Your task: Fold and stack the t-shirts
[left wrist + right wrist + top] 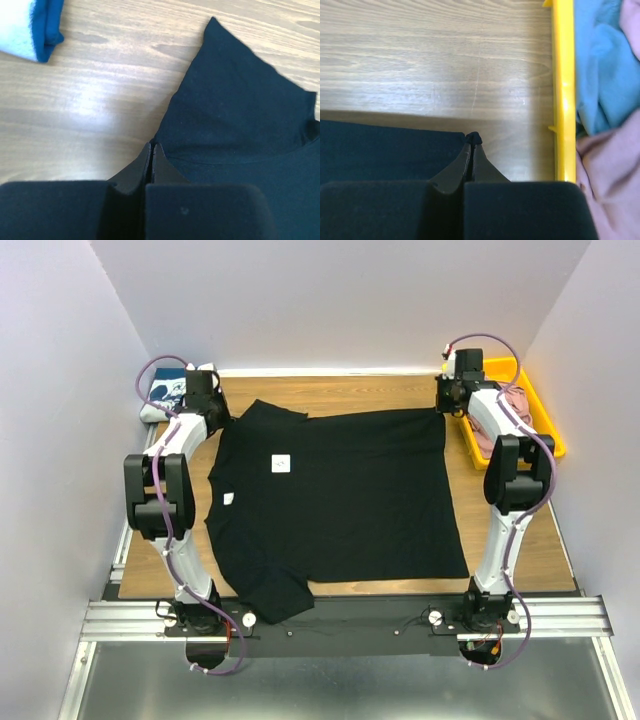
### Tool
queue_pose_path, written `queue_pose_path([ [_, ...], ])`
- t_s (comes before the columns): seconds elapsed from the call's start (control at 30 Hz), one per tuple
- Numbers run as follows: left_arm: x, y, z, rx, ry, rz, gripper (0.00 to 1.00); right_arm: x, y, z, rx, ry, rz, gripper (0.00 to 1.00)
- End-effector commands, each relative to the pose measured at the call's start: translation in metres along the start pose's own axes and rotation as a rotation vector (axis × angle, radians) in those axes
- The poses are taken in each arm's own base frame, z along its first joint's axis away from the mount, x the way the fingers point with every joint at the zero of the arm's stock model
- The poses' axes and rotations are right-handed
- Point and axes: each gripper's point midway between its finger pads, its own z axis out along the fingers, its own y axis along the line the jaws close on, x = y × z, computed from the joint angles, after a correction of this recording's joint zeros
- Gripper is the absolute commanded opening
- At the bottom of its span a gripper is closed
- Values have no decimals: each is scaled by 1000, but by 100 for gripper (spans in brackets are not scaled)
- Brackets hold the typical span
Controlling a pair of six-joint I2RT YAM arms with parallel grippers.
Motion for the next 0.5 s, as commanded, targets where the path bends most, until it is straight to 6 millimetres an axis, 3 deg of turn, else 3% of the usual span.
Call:
queue_pose_path([
  [0.0, -6, 5, -17, -1, -33, -20, 0, 3, -9, -25, 52, -3, 40, 1],
  [0.3, 18, 22, -36, -66, -14, -43, 0, 40, -11, -50, 114, 45, 169, 1],
  [0.47, 27, 27, -46, -86, -3, -53, 0, 42, -12, -69, 134, 26, 214, 1],
])
